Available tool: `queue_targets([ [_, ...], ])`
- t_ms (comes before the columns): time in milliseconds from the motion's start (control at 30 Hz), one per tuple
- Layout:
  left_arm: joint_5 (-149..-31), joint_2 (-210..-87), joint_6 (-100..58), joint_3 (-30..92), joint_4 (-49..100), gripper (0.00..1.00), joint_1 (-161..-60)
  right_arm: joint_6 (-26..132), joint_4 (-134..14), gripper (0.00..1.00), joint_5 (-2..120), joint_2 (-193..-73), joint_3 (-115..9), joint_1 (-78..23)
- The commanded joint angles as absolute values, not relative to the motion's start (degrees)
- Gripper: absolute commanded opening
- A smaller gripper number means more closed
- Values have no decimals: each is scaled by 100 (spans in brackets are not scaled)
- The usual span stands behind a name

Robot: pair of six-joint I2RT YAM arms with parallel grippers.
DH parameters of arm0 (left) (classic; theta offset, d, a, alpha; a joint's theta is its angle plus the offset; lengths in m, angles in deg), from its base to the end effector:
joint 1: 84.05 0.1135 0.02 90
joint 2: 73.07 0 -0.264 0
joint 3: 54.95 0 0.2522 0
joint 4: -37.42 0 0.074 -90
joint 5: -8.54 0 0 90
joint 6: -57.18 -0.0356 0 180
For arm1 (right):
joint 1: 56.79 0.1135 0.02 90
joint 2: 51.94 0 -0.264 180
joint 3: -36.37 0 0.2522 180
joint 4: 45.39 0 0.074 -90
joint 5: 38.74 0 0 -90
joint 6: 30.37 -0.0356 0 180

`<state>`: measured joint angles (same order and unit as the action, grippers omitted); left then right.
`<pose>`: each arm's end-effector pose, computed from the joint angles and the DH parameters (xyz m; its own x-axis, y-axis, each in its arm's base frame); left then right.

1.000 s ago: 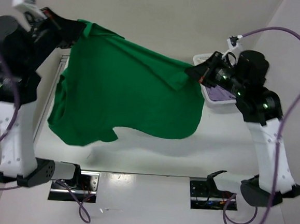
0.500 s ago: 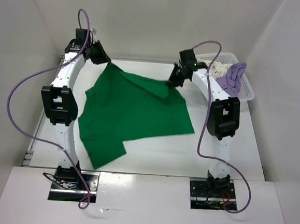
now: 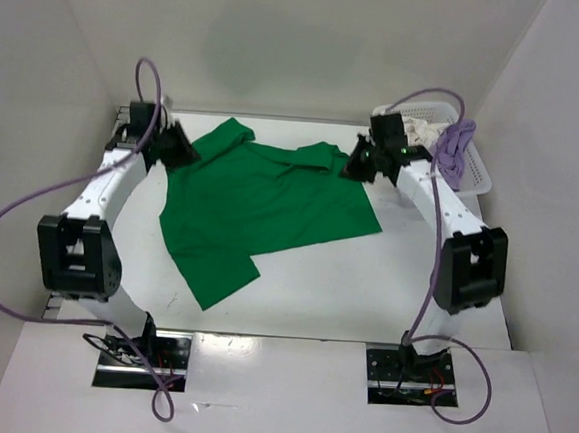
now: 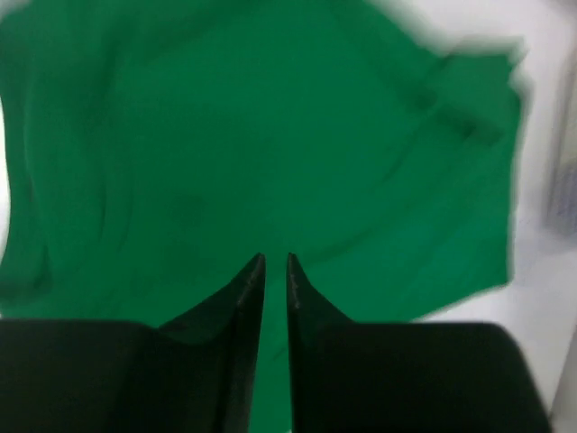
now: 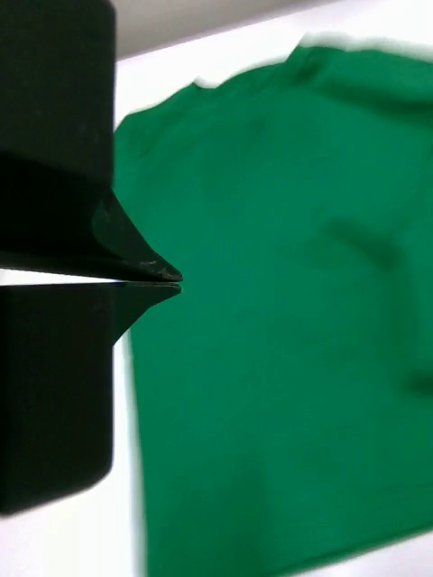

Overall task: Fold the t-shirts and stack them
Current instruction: Move the tshirt to the center of the board, then flatten out the tshirt

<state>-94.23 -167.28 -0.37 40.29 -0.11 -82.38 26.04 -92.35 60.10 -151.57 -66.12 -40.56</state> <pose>0.3790 0.0032 0.3167 -0.5818 -0.5405 -0.6078 -0.1931 0.8177 -0.5423 0.3772 0.1155 0.3104 -0.7680 0.3458 -0.5390 0.0513 0.8722 0.4864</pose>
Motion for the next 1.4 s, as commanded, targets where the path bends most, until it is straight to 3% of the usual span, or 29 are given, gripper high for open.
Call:
queue_targets([
  [0,-9604,-15855,224,2539,47,19,-8299,2465,-8746,1,5882,-13952,-5503,-4071],
  [100,-9675,-14705,592,1606,-356,2,-8422,2325,-8675,1,6092,-13431,-4535,-4071],
  [233,-9824,-13453,1224,603,-1052,0,-8475,2324,-8675,1,6251,-12807,-3902,-4071],
  [367,-10149,-12959,1858,-179,-1369,6,-8896,2438,-8825,2,6251,-12700,-3848,-4071],
  [400,-10149,-12793,1999,-433,-1491,15,-9036,2438,-8825,4,6312,-12639,-3848,-4071],
  [500,-9825,-12581,2483,-655,-1659,26,-9538,2438,-8763,5,6365,-12585,-3716,-4071],
  [533,-9772,-12502,2597,-847,-1712,36,-9608,2438,-8763,5,6365,-12585,-3716,-4071],
  [700,-9570,-11828,3483,-1357,-1694,47,-9758,2438,-8763,7,6365,-12401,-3655,-4071],
  [1067,-9121,-11219,4716,-2245,-1748,49,-10242,2386,-8868,10,6260,-12348,-3610,-4071],
  [1367,-8455,-11086,4936,-2194,-1923,50,-10303,2333,-8921,10,6260,-12242,-3610,-4071],
])
